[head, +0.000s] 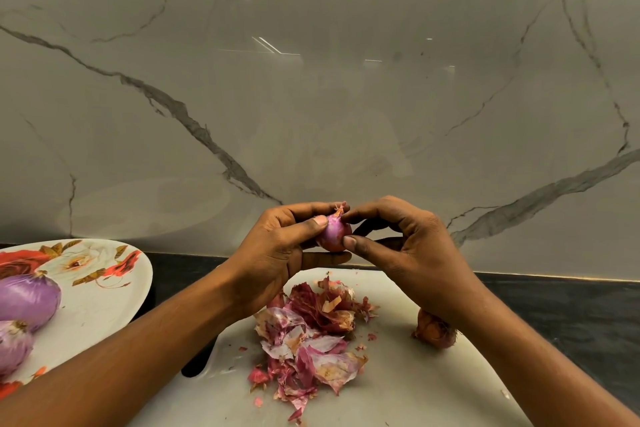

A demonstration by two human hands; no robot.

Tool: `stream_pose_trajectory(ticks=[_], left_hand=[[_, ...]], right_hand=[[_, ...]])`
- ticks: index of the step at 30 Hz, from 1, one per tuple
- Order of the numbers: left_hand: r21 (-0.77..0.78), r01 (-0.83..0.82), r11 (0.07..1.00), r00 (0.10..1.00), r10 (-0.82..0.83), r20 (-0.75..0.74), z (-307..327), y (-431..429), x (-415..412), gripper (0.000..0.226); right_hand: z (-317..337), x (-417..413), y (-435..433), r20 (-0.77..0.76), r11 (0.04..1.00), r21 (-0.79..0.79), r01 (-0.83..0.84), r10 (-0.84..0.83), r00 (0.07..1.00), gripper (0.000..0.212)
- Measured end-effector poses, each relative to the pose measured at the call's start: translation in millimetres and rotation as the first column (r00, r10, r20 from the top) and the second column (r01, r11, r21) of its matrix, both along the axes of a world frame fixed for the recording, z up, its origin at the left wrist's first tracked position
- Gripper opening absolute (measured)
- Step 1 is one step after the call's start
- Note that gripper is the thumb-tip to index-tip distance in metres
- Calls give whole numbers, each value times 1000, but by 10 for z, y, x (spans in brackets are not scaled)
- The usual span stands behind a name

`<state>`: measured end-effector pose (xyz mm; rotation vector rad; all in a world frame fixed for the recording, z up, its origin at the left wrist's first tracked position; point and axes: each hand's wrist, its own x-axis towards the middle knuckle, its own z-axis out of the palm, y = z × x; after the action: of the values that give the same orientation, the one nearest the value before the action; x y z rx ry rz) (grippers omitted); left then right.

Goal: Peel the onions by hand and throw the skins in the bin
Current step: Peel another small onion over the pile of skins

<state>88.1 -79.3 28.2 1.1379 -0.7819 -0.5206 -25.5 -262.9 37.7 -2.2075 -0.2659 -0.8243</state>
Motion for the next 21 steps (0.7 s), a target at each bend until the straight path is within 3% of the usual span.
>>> stream_pose_trajectory(ticks=[21], left_hand=[[10,-8,1000,1000,8,-9,0,3,-2,32]], right_hand=[[-13,23,-7,40,998,-45,34,-32,999,16]])
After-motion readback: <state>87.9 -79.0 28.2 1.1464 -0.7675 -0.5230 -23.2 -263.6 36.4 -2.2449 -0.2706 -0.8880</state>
